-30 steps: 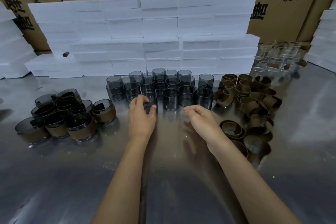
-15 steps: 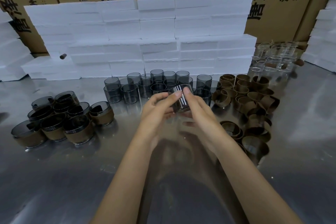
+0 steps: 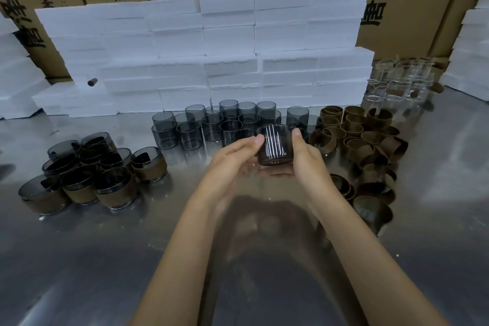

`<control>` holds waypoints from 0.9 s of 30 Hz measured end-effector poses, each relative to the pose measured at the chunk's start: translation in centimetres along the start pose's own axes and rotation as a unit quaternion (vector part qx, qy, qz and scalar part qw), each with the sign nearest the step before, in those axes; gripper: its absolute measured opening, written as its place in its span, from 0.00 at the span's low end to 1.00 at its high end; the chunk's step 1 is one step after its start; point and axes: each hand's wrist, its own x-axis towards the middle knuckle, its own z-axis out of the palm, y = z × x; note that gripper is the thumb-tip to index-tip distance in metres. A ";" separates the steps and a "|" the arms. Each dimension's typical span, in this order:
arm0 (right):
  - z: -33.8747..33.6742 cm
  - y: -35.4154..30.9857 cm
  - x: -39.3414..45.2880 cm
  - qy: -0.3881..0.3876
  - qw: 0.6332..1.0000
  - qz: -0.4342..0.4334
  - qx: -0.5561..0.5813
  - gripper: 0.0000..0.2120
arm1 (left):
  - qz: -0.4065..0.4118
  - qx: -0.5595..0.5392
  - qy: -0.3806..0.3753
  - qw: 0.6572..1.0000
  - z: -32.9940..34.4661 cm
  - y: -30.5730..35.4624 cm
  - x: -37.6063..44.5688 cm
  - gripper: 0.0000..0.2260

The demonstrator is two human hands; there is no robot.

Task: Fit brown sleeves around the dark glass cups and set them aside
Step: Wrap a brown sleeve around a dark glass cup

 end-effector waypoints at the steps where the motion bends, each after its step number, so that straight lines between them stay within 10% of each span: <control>1: -0.1 0.1 -0.1 0.011 1.000 -0.007 -0.005 0.24 | 0.005 0.002 0.012 1.000 0.1 0.0 0.0 0.21; 9: 0.0 -0.7 -1.0 0.048 0.997 -0.053 0.014 0.16 | 0.080 0.006 0.110 0.991 0.2 -0.7 0.5 0.03; 14: 0.6 -0.8 -1.5 0.020 0.999 -0.032 0.035 0.21 | 0.028 0.022 0.079 0.996 1.7 -0.6 -0.1 0.24; 18: 0.6 -0.8 -1.6 -0.037 0.998 0.016 0.050 0.14 | -0.009 0.016 -0.006 1.000 2.2 -0.8 -0.3 0.25; 22: 0.9 -0.9 -1.7 -0.053 0.997 0.032 0.039 0.38 | -0.010 -0.021 -0.023 0.999 2.0 -0.8 -0.3 0.18; 27: 0.4 -0.8 -1.3 0.019 1.000 0.010 0.015 0.27 | -0.005 -0.067 0.039 0.997 1.6 -1.0 0.1 0.22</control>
